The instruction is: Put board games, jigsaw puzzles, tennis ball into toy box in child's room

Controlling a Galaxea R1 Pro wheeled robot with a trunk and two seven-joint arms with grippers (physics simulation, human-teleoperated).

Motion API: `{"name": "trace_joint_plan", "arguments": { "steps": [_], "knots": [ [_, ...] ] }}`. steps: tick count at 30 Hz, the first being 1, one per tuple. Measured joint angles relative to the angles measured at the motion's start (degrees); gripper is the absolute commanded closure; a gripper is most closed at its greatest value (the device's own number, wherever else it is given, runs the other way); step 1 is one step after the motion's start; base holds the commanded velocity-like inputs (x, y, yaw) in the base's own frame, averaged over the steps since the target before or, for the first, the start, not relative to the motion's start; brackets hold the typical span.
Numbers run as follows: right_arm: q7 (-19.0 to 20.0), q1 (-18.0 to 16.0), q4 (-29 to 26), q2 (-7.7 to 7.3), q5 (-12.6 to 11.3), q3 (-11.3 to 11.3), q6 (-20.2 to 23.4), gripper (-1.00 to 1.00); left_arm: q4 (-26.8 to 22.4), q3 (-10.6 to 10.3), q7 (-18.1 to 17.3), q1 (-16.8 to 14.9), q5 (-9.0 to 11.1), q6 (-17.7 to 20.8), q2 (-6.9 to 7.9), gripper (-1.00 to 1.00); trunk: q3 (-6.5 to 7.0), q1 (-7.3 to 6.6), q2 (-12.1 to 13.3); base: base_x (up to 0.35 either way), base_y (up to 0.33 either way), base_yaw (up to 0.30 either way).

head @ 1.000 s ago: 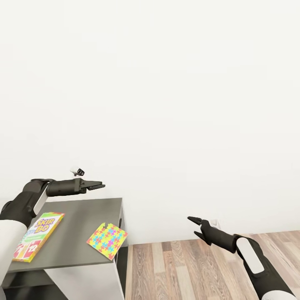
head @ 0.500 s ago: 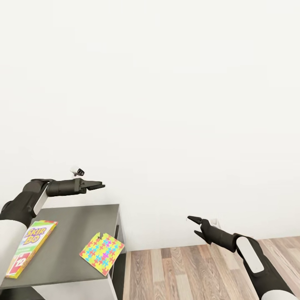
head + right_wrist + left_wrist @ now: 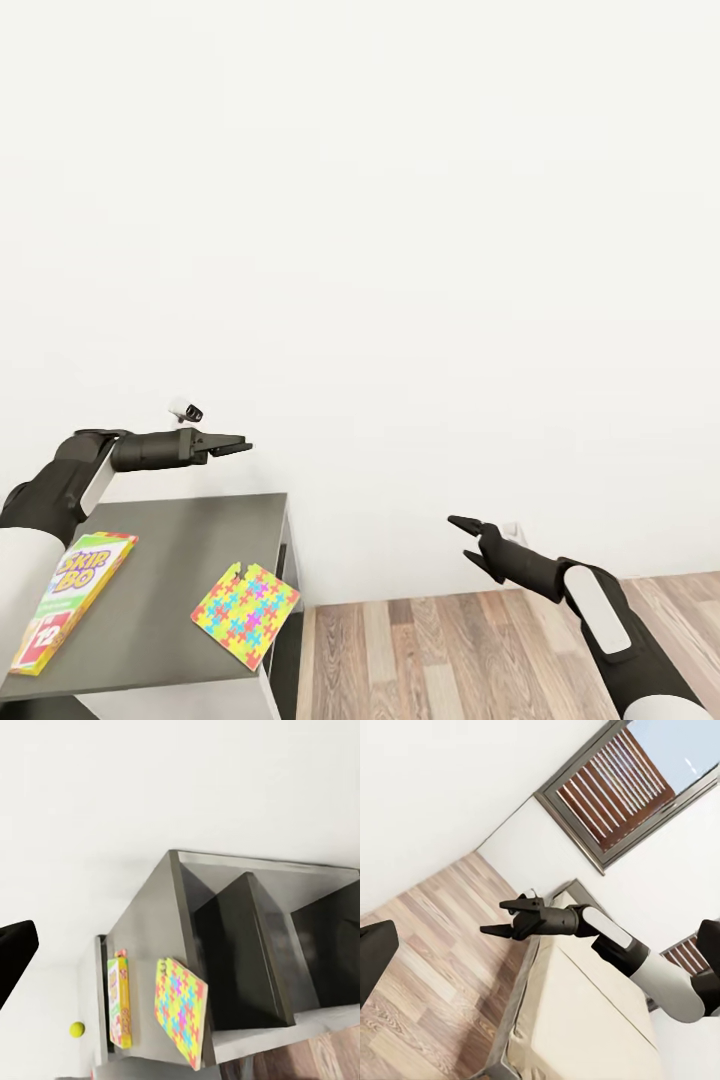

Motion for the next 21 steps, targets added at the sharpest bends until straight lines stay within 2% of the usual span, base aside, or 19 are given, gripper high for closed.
{"name": "trace_joint_plan", "arguments": {
  "steps": [14, 21],
  "knots": [
    [0.8, 0.0, 0.0, 0.05, 0.0, 0.0, 0.1, -1.00, 0.0, 0.1, 0.0, 0.0, 0.0, 0.1, 0.01, -1.00, -0.01, -0.01, 0.0, 0.182, 0.039, 0.271],
    [0.2, 0.0, 0.0, 0.72, 0.2, 0.2, -0.1, -1.00, 0.0, 0.2, 0.0, 0.0, 0.1, -0.1, 0.13, -1.00, -0.03, 0.01, 0.0, 0.052, 0.018, 0.044]
  ]
}}
